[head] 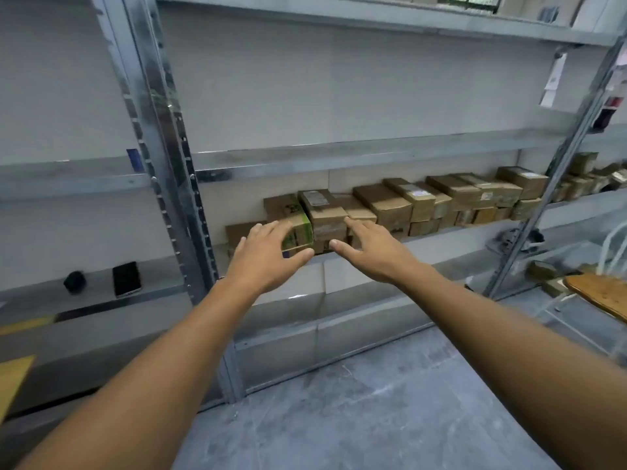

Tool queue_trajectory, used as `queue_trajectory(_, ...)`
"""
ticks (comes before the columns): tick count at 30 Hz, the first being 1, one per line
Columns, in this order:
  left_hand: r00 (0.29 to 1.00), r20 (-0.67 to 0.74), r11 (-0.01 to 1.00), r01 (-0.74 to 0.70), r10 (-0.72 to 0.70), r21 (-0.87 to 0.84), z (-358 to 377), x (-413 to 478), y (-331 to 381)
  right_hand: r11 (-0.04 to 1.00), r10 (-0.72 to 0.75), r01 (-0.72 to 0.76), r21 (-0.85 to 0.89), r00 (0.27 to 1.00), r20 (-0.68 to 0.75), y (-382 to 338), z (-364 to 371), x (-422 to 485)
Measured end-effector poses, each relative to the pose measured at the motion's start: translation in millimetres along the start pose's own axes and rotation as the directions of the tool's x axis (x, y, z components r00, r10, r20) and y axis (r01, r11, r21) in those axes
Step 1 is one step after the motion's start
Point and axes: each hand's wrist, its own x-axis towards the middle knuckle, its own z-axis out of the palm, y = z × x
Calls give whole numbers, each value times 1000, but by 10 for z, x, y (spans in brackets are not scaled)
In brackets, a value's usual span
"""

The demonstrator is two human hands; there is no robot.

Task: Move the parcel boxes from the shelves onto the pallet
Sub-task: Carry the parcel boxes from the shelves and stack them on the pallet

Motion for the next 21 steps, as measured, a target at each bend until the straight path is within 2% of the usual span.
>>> queue_trajectory(11,995,64,994,76,-71,-83,735,1138,-816,998,63,-61,-35,997,43,341,692,1248)
queue_trajectory(17,987,118,978,128,-109,-165,1113,1817,-1259,992,43,-37,-121,998,49,486,1066,2091)
queue_trajectory(21,981,130,963,167,-141,-212,1321,2162,-1429,993,46,-38,-116,997,69,552,1276,2498)
